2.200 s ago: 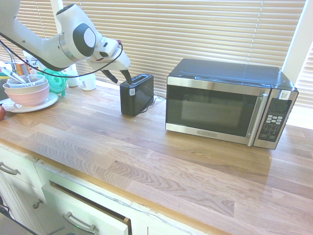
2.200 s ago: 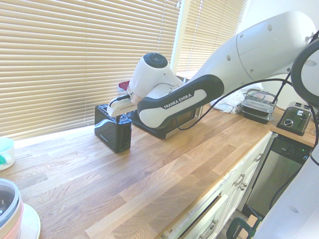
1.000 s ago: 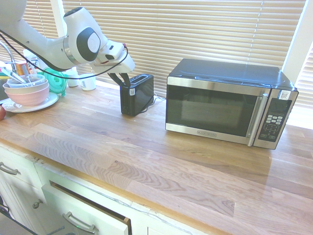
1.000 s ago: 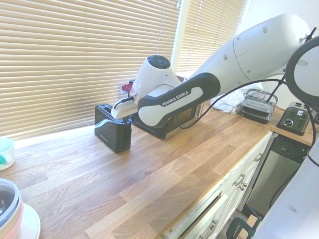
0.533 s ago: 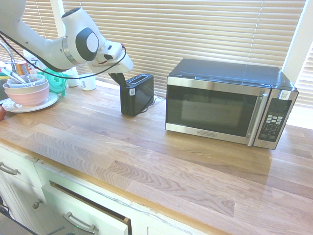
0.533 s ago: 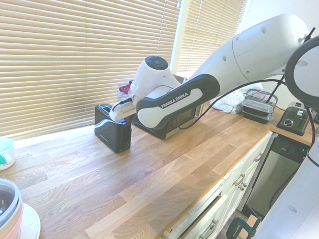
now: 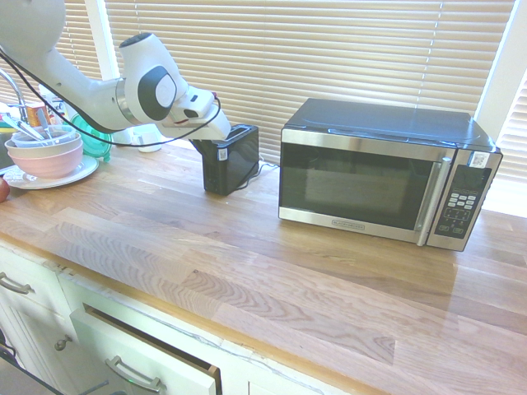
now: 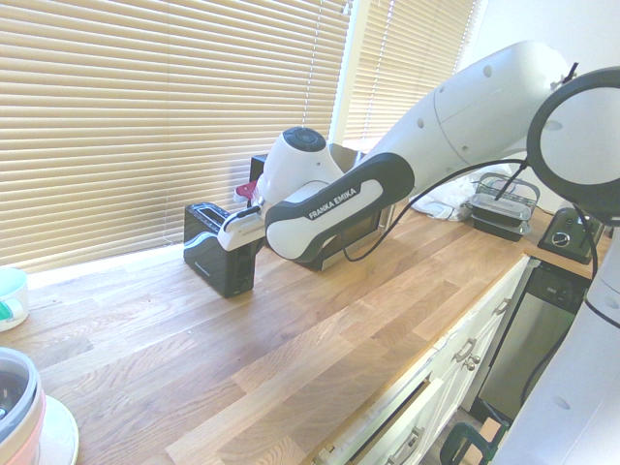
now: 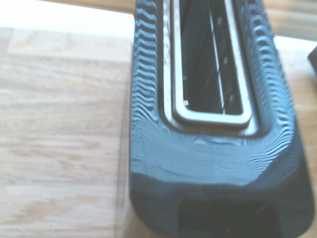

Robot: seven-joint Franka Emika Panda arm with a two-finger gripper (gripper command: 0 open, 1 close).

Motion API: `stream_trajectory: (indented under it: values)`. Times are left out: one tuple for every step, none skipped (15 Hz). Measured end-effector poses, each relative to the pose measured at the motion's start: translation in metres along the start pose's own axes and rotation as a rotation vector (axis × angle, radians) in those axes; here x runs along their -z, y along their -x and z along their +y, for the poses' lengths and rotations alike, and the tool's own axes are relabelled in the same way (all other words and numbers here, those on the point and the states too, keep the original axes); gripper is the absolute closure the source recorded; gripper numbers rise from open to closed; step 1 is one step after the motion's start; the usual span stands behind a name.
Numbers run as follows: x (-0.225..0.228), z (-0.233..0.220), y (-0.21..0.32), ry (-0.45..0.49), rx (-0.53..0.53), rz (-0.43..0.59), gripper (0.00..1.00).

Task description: Press the toaster

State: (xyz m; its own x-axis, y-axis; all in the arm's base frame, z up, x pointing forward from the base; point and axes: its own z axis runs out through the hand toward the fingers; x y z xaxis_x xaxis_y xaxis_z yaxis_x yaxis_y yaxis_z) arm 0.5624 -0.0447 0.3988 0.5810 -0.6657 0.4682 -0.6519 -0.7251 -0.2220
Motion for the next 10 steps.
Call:
stream_trajectory:
  values:
    - [-0.0042,0.0005,0.0017,0.002,0.001,-0.005,1.00]
    - [-0.0066,0.0007,0.0027,0.002,0.002,-0.008,1.00]
    - [-0.0075,0.0008,0.0031,0.003,0.003,-0.009,1.00]
    - [-0.0079,0.0009,0.0033,0.003,0.004,-0.010,1.00]
    - [-0.0081,0.0009,0.0034,0.003,0.007,-0.010,1.00]
    - [-0.0087,0.0011,0.0036,0.004,0.010,-0.011,1.00]
    - [-0.0095,0.0013,0.0039,0.005,0.012,-0.012,1.00]
    - [-0.0101,0.0014,0.0042,0.005,0.014,-0.013,1.00]
    - [-0.0105,0.0014,0.0045,0.006,0.017,-0.013,1.00]
    - [-0.0109,0.0013,0.0049,0.007,0.021,-0.013,1.00]
